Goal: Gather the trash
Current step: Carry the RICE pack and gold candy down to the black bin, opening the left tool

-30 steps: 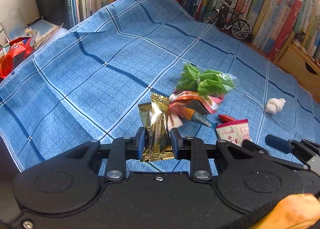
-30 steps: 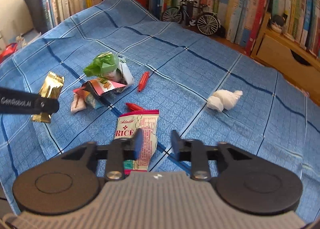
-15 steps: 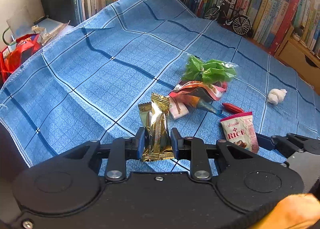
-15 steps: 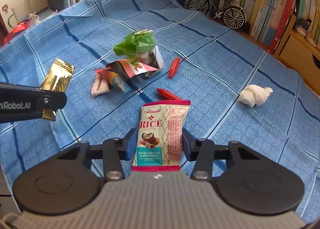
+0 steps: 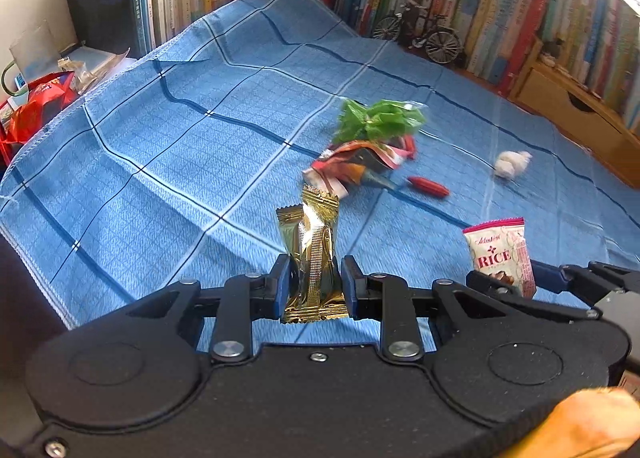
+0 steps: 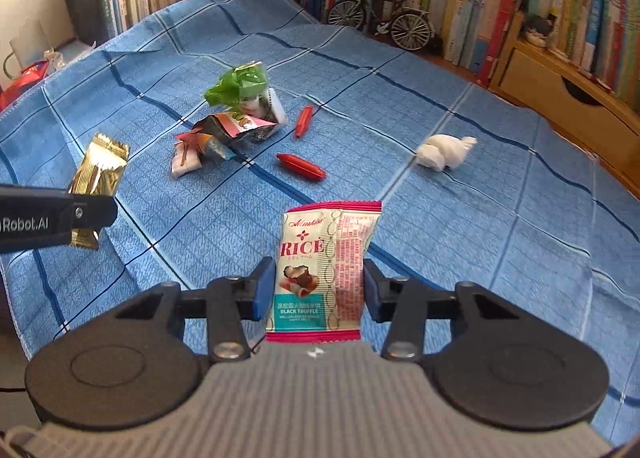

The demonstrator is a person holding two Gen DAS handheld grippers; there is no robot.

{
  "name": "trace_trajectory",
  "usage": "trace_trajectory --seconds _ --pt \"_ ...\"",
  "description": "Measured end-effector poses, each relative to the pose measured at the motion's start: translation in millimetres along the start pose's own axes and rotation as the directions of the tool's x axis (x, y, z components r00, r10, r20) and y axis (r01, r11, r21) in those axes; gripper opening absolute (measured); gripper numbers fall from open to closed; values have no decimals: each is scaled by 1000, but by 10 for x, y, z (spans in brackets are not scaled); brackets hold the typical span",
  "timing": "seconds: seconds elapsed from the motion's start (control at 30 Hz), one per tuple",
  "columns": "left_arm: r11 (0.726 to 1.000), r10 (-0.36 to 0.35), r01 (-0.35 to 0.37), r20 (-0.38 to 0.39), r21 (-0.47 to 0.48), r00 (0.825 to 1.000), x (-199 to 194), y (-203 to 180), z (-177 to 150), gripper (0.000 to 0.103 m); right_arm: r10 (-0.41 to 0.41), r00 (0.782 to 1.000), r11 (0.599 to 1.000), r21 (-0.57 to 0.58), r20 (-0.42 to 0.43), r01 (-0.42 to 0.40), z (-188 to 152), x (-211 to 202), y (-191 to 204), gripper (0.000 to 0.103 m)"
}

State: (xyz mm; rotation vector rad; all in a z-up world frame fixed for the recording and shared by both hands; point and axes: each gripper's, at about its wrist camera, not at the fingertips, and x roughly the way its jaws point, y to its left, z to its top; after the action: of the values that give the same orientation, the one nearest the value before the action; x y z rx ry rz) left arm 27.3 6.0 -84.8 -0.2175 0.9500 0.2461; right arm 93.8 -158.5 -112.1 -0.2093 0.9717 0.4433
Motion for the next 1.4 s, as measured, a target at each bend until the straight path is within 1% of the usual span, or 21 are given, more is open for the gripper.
trace_trajectory --seconds 0.2,0.4,0.53,0.7,0.87,1.0,1.07,1.17,1.3,1.4 --pt "997 -68 66 33 46 997 -453 118 -308 25 -61 997 996 70 36 59 -226 -427 84 50" --pt "986 -134 128 54 103 990 -1025 379 -769 25 -119 989 984 143 86 106 -608 -1062 335 50" --pt "975 -166 156 53 157 985 -1406 581 -1145 25 -126 987 977 184 103 106 -923 -1459 589 50" --pt "966 -183 177 11 187 983 -1699 804 -1612 25 -97 990 977 199 104 75 -1301 -1859 904 51" --pt "966 -174 178 -37 188 984 -1828 971 -2007 25 -67 995 984 169 68 55 -1600 -2080 1172 51" --pt "968 -160 168 -56 186 985 -1861 1054 -2214 25 -37 998 984 178 48 28 -1765 -2163 1281 51" --pt "971 -150 160 -67 178 986 -1856 1097 -2287 25 -17 999 986 166 44 10 -1832 -2182 1331 51" --pt "976 -148 160 -89 149 985 -1853 1162 -2378 25 -12 1000 989 149 27 8 -1913 -2189 1402 51" --pt "979 -121 137 -109 151 987 -1837 1186 -2483 25 7 1000 988 153 12 -8 -2029 -2205 1437 51" --pt "981 -120 137 -122 140 985 -1837 1202 -2528 25 17 1000 991 134 1 -17 -2084 -2181 1473 51"
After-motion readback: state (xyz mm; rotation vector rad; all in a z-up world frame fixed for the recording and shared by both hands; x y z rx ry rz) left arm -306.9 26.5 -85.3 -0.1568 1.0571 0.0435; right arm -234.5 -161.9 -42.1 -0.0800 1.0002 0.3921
